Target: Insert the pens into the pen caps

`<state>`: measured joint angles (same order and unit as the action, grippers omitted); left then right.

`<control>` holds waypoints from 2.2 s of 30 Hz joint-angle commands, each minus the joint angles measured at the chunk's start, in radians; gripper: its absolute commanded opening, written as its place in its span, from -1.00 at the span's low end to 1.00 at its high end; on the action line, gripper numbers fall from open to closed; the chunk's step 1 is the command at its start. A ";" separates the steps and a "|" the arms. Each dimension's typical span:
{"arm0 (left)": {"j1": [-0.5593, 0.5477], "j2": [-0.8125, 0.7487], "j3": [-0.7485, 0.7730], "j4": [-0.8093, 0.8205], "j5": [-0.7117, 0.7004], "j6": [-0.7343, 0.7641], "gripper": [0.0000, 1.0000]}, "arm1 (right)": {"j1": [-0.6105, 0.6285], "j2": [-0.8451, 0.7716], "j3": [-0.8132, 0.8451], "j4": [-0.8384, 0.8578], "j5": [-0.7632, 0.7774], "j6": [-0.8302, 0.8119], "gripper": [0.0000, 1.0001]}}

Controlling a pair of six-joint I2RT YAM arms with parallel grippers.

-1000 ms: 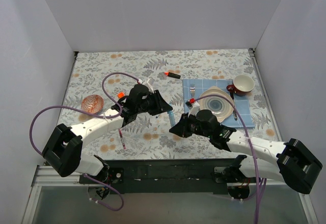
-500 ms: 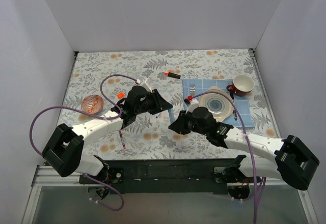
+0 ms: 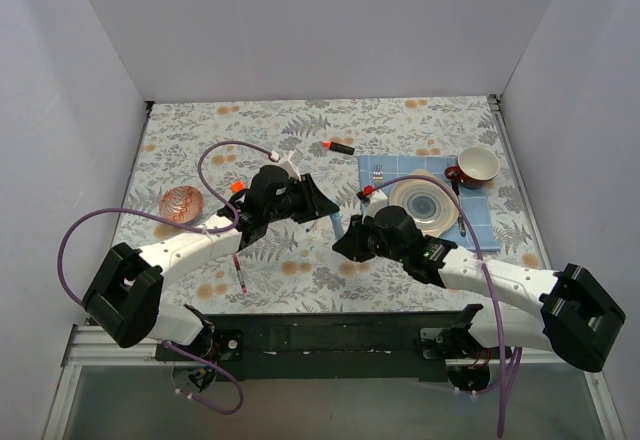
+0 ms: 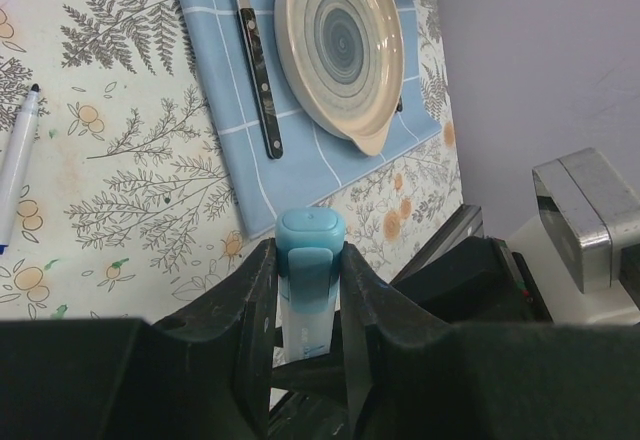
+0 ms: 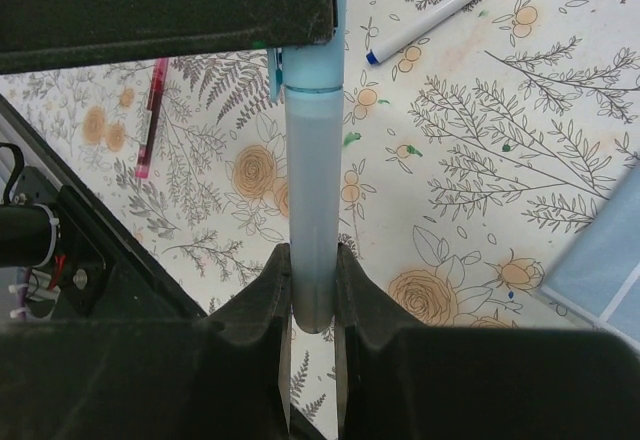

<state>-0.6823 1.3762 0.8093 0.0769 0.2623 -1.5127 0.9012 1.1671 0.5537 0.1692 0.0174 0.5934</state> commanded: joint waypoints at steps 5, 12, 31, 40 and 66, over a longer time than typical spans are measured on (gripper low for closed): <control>-0.026 -0.038 0.047 -0.166 0.232 0.023 -0.18 | -0.019 -0.069 0.017 0.243 0.003 -0.072 -0.97; -0.025 -0.166 0.074 -0.193 0.169 0.071 0.36 | -0.019 -0.200 -0.058 0.257 -0.072 -0.070 -0.97; -0.025 -0.281 0.123 0.004 0.347 0.177 0.54 | -0.019 -0.388 -0.149 0.342 -0.324 -0.006 -0.97; -0.025 -0.290 0.108 0.027 0.359 0.186 0.30 | -0.018 -0.425 -0.164 0.351 -0.359 0.006 -0.97; -0.025 -0.290 -0.036 0.314 0.537 0.017 -1.00 | -0.018 -0.438 -0.166 0.446 -0.390 0.052 -0.97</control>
<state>-0.7010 1.0969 0.8272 0.2916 0.6994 -1.4117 0.8848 0.7345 0.3622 0.5049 -0.3977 0.6315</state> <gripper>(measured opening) 0.161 0.211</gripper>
